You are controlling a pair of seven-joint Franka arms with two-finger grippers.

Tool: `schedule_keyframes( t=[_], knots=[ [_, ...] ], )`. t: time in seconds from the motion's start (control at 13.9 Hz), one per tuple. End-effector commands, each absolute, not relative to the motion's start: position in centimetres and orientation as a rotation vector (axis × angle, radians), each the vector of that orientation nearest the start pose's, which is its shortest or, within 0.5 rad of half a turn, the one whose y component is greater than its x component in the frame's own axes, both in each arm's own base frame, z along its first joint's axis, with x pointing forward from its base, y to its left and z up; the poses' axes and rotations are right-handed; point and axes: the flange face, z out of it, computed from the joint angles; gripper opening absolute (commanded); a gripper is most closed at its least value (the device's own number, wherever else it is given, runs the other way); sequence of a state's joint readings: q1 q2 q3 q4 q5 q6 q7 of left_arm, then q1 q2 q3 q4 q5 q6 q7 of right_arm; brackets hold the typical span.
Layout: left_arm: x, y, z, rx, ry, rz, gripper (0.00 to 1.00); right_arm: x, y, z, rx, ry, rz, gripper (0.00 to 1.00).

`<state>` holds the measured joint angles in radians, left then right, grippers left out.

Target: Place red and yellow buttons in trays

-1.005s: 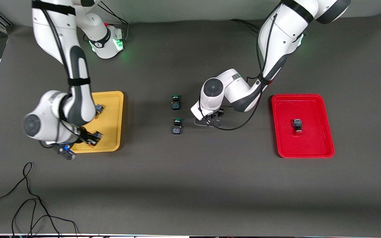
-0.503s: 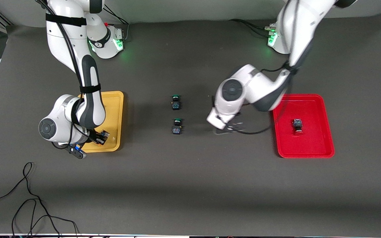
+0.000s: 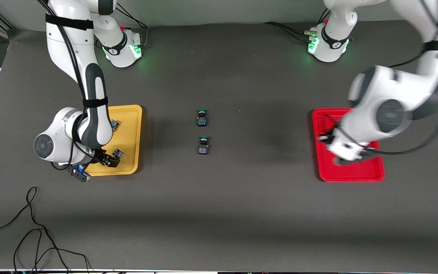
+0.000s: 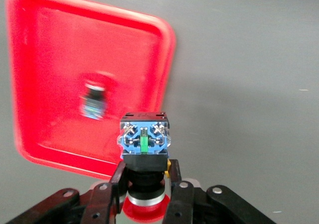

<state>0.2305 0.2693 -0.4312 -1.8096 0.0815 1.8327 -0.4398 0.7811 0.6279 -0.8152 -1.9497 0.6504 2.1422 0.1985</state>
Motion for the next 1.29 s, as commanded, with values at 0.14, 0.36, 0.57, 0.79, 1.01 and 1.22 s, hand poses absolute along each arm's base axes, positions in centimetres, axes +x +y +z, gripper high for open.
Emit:
schedule_keyframes(
  t=[0.14,0.36,0.57,0.79,1.01,1.22],
  knots=[
    [56.8,5.8,34.3,-3.163,-0.075,0.351,0.00,60.8,1.3,33.1,-2.846,0.748,0.047,1.00],
    [54.6,9.4,29.1,-3.174,-0.001,0.240,0.00,61.4,1.2,37.8,-2.906,0.625,-0.049,1.00],
    [52.9,9.5,24.3,-3.166,0.047,0.150,0.00,61.0,0.9,43.8,-3.001,0.481,-0.043,1.00],
    [52.4,9.4,22.0,-3.183,0.038,0.140,0.00,60.0,0.4,50.1,-3.034,0.388,-0.028,1.00],
    [52.5,9.0,20.4,-3.153,0.128,0.139,0.88,58.6,1.2,53.5,-3.015,0.303,-0.044,1.00],
    [52.9,9.3,21.5,-3.135,0.133,0.159,0.99,56.4,2.2,58.0,-3.079,0.167,-0.122,1.00]
  ],
)
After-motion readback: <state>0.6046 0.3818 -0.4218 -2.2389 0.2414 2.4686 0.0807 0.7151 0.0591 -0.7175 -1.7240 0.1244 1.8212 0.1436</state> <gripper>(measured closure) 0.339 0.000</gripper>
